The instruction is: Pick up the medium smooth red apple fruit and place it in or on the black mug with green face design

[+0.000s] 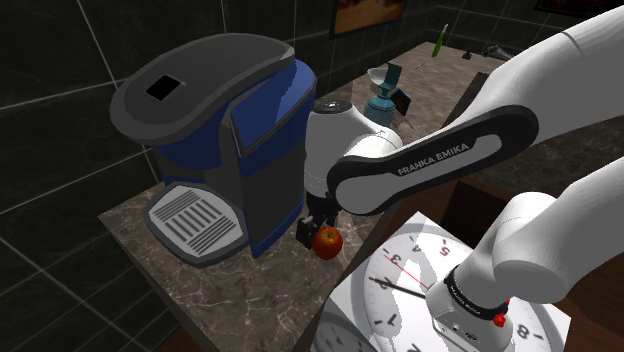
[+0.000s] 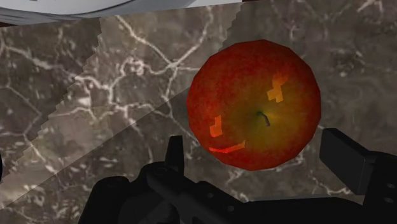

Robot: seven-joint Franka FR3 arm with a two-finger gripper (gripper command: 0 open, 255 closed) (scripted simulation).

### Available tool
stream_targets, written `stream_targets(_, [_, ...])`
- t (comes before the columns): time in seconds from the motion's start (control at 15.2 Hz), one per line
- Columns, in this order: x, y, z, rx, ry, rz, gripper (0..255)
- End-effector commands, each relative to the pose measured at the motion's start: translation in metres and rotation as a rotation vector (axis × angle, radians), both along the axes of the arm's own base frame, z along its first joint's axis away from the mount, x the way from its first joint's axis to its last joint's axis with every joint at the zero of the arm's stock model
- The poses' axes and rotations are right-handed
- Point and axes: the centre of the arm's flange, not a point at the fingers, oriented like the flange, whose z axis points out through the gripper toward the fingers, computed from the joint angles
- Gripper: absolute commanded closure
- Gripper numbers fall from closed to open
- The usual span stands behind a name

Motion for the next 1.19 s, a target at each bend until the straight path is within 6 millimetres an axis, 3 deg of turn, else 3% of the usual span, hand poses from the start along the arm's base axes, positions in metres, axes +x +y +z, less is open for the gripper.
stream_targets(0.0, [0.0,0.0,0.0,0.0,0.0,0.0,255])
stream_targets(0.59, [0.0,0.0,0.0,0.0,0.0,0.0,255])
stream_targets(1.12, [0.0,0.0,0.042,0.0,0.0,0.0,255])
